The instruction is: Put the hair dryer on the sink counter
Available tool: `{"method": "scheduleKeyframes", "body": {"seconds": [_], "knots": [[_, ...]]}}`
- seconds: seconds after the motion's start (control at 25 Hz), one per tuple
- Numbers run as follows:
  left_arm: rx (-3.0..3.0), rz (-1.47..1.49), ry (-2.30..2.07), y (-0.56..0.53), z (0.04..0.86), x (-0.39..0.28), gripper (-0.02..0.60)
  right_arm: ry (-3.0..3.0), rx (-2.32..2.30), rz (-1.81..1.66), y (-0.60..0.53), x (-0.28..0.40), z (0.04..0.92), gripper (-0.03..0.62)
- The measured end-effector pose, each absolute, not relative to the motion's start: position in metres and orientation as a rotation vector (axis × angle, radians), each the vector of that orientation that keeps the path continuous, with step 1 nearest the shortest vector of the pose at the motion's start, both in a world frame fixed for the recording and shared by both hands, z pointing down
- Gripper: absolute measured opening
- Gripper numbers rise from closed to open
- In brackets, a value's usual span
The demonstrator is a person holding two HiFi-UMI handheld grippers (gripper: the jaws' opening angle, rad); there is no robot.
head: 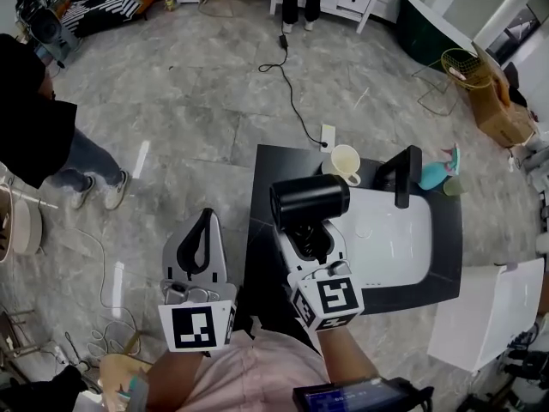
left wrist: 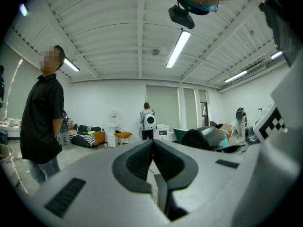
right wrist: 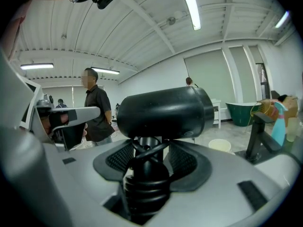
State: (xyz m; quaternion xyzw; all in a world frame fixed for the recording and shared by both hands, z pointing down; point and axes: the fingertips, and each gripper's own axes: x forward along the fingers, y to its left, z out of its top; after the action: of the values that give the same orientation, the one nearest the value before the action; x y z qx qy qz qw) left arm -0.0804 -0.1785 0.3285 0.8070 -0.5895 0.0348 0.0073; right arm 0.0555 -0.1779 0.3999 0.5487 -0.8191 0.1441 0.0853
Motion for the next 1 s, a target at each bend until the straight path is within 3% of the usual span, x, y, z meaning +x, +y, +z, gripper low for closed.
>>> {"method": "scheduleKeyframes", "body": {"seconds": [1.0], "knots": [[2.391,0.292,-1.768,-0.198,0.409,-0.077,0.009,-2.285,1.5,0.714,-0.175,0.053,0.52,0.24]]}}
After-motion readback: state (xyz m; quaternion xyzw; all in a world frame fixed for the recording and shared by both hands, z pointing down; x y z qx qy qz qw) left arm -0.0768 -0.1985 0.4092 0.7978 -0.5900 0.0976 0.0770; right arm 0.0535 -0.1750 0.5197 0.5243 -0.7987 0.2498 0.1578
